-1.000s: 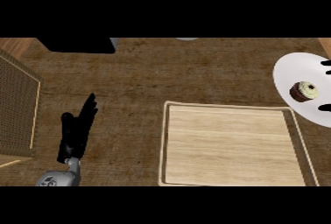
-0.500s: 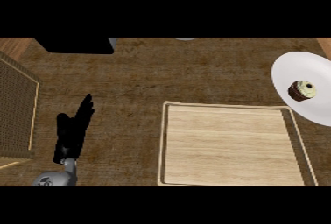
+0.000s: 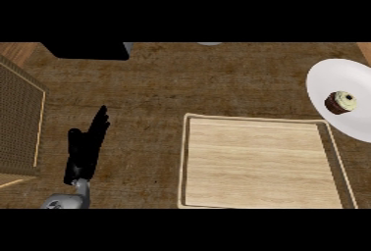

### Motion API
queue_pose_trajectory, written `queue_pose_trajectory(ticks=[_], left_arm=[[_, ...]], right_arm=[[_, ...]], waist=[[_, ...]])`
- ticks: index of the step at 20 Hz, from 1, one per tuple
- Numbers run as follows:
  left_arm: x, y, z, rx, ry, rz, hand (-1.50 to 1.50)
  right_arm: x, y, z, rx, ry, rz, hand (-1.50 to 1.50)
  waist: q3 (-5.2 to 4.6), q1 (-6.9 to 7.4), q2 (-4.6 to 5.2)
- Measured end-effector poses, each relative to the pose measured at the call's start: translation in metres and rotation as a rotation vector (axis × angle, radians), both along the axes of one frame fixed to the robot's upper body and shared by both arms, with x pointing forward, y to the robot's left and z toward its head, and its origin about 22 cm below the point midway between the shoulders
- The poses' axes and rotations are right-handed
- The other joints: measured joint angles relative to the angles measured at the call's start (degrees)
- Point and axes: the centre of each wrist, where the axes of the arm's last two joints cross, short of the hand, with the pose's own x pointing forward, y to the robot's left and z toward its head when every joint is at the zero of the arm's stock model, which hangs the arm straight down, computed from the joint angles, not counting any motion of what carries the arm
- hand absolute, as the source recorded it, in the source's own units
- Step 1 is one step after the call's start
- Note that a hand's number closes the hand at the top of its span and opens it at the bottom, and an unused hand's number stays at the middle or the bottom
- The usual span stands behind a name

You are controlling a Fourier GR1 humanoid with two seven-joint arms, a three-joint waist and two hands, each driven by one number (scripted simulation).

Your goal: Pick the cupcake from the tray and place it in the plate

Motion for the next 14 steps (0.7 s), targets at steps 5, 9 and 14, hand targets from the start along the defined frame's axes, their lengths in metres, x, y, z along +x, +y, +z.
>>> queue_pose_trajectory(ticks=[5,9,14], left_arm=[[-0.004,0.002,-0.004,0.001,0.004,-0.003,0.0],[0.0,0.002,-0.001,-0.001,-0.002,0.001,0.0],[0.002,0.01,-0.004,0.005,0.001,0.0,0.0]], right_arm=[[-0.001,0.003,-0.006,-0.014,-0.01,0.005,-1.5],[-0.003,0.009,-0.021,-0.03,-0.004,-0.005,-1.5],[-0.004,0.008,-0.022,-0.059,0.009,-0.017,-1.5]], waist=[[-0.03,0.0,-0.06],[-0.04,-0.01,-0.03],[-0.04,0.05,0.01]])
